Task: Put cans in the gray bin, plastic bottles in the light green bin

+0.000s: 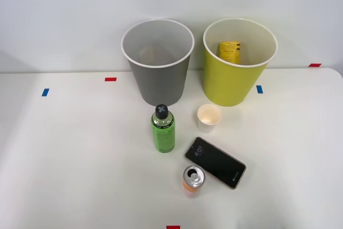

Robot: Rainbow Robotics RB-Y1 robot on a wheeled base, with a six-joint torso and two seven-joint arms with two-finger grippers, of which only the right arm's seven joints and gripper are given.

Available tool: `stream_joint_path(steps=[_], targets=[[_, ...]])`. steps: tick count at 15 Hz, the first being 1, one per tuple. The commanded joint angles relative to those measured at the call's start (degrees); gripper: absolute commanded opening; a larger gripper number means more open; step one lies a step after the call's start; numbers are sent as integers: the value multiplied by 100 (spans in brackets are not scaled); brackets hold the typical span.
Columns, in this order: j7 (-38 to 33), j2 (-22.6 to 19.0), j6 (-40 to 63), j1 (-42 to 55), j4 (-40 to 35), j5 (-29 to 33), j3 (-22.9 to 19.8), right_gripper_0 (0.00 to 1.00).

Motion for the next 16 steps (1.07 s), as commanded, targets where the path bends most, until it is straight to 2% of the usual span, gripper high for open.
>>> stream_joint_path(steps=[1,16], targets=[[0,0,0,0,0,0,0,100],[0,0,0,0,0,0,0,100]])
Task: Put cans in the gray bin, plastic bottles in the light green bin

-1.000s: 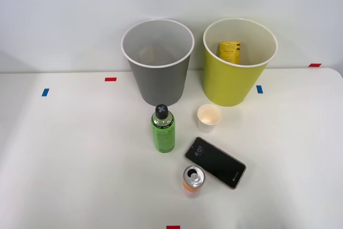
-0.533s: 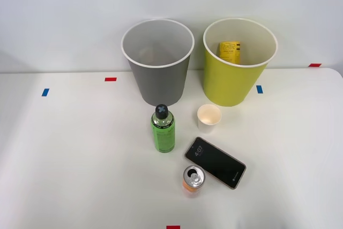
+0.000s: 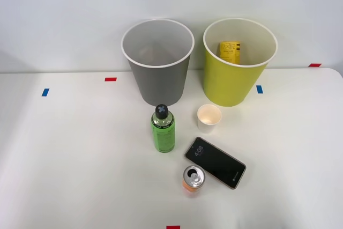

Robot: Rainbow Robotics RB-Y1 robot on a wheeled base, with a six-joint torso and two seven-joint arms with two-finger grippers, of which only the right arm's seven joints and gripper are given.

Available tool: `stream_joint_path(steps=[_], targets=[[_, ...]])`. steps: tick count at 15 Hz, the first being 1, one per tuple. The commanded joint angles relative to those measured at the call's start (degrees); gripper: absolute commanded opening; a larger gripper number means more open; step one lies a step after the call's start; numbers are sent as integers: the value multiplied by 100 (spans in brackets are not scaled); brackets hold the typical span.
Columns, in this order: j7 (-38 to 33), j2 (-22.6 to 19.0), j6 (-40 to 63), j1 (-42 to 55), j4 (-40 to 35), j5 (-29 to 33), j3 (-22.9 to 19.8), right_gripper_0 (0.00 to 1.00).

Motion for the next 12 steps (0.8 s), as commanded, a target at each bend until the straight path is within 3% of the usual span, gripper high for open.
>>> stream_joint_path(steps=[1,12], targets=[[0,0,0,0,0,0,0,100],[0,0,0,0,0,0,0,100]])
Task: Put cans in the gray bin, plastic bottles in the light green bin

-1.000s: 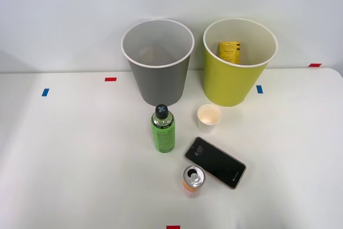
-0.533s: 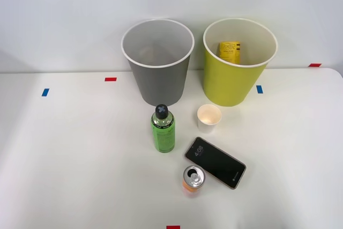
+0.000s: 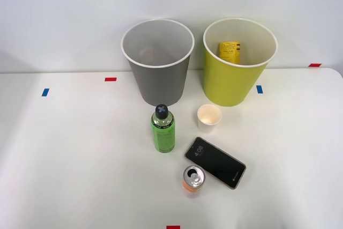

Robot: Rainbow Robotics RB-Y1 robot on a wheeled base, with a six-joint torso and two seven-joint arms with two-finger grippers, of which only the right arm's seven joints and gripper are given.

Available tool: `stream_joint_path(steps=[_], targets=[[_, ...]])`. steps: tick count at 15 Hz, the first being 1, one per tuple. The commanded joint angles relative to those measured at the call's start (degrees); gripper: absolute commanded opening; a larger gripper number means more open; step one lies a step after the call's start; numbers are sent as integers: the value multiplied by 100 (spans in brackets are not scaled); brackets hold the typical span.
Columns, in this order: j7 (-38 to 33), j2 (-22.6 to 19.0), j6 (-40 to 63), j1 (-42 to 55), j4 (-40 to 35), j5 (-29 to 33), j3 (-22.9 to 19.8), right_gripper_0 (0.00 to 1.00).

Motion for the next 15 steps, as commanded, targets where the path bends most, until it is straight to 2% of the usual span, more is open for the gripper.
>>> stream_joint_path(steps=[1,3,4,7,10,15], targets=[[0,61,88,-158,202,-9,-9,100],[35,35,44,-220,255,53,9,100],[26,-123,-132,-229,220,448,61,100],[88,-668,-158,-272,-123,431,220,100],[62,-1134,-211,-571,-158,404,492,100],[-105,-1512,-246,-1485,-158,105,1055,100]])
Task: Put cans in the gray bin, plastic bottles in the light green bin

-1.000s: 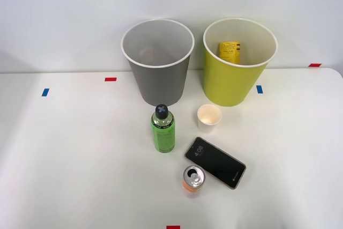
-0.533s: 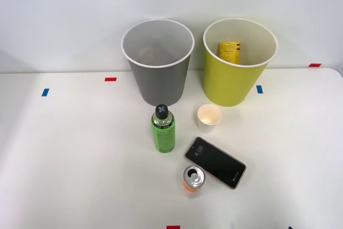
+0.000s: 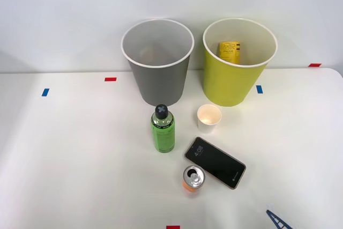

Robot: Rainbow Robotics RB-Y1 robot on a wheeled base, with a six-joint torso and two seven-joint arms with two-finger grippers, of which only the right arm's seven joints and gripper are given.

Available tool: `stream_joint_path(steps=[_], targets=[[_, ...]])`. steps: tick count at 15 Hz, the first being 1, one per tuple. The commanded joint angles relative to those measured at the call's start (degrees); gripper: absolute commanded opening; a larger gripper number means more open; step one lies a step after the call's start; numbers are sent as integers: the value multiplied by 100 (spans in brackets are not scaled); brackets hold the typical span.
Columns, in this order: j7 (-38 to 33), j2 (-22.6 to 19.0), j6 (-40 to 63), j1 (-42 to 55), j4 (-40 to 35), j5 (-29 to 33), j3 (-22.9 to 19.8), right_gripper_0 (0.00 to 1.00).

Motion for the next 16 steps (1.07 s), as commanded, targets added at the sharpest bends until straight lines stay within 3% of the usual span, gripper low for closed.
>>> stream_joint_path(steps=[1,8,16], targets=[[-73,-208,80,-742,7,-420,434,100],[-56,-656,510,-2245,165,-1413,1410,100],[-65,-296,677,-3097,675,-1325,1594,100]])
